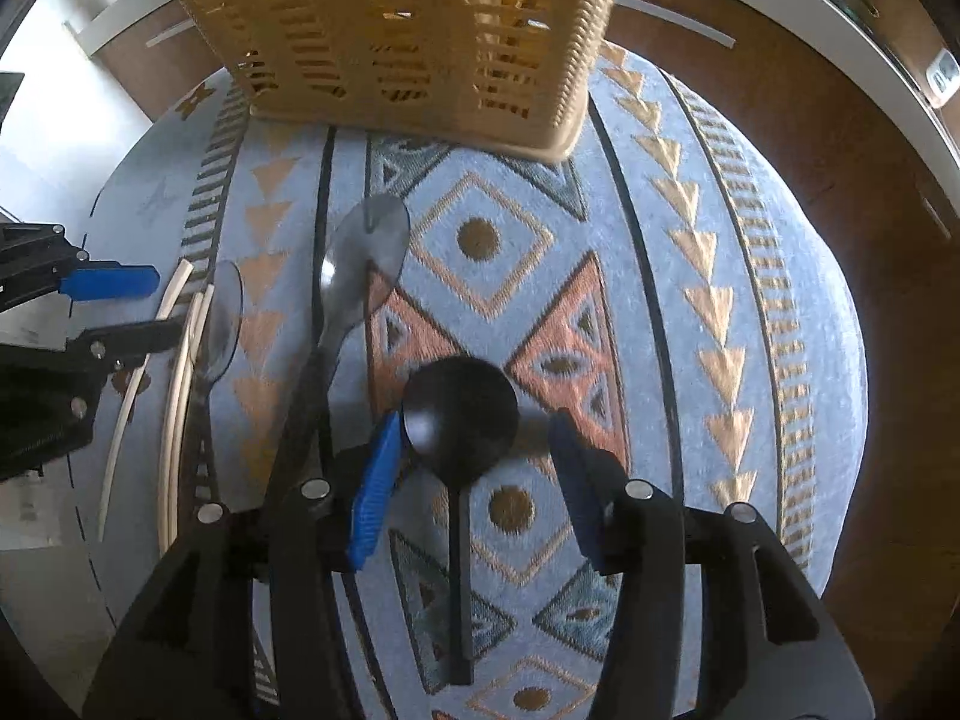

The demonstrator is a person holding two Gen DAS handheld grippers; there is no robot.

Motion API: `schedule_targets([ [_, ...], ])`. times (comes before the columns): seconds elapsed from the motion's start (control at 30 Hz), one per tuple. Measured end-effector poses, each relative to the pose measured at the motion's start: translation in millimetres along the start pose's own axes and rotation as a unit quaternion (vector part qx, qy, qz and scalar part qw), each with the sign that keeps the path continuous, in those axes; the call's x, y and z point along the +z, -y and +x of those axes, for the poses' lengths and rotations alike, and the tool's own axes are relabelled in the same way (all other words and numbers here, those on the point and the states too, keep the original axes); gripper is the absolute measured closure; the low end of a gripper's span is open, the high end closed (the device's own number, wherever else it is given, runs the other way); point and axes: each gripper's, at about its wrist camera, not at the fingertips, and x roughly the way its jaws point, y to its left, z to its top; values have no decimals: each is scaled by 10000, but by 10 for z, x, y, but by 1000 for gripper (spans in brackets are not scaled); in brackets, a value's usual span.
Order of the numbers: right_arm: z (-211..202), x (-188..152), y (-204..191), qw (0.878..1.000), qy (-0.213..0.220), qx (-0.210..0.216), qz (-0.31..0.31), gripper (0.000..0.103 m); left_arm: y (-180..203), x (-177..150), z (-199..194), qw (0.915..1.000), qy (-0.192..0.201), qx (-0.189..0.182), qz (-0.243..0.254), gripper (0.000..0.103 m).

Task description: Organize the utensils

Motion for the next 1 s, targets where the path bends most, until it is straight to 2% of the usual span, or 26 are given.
schedule_targets([
  [0.07, 24, 97, -27, 10000, 6, -56, -16, 60, 78, 35, 5, 9998, -37, 116, 165, 75],
  [0.1, 14, 122, -26, 10000, 27, -55, -39, 68, 105, 38, 1, 9997, -40, 129, 222, 80],
  [0.13, 13, 137, -49, 10000, 12, -24, -62, 68, 143, 49, 6, 9995, -35, 164, 260, 84],
  [0.2, 23, 186, -64, 9999, 49, -76, -117, 68, 210, 38, -8, 9993, 25, 176, 340, 99],
  [0.27, 16, 172, -92, 9997, 126, -125, -194, 69, 242, 26, -21, 9992, 133, 230, 309, 100],
  [0.4, -124, 74, -74, 9987, 475, 41, -197, 69, 129, -23, -139, 9976, 670, -198, -25, 100],
  [0.5, -366, -19, -28, 9952, 936, 196, -191, 69, 2, -91, -402, 9893, 1369, -380, -322, 100],
  [0.53, -476, -48, 7, 9929, 1147, 275, -173, 69, -31, -127, -526, 9843, 1657, -449, -405, 100],
  [0.63, -828, -126, 74, 9812, 1850, 534, -138, 69, -72, -216, -867, 9668, 2405, -600, -617, 100],
  [0.7, -1001, -130, 114, 9725, 2221, 688, -126, 69, -100, -295, -1107, 9532, 2896, -557, -669, 100],
  [0.73, -1134, -141, 118, 9649, 2499, 795, -128, 69, -91, -323, -1261, 9437, 3187, -529, -709, 100],
  [0.9, -1777, -116, 50, 9208, 3743, 1096, -102, 69, -24, -234, -1904, 8902, 4451, -438, -865, 100],
  [0.93, -1863, -109, 31, 9132, 3925, 1092, -100, 69, -14, -190, -2054, 8740, 4756, -464, -883, 100],
  [0.97, -1971, -76, 12, 9039, 4159, 996, -98, 69, 11, -160, -2163, 8624, 4961, -457, -900, 100],
  [1.0, -2083, -18, -9, 8923, 4440, 813, -87, 69, 31, -101, -2287, 8459, 5237, -432, -914, 100],
])
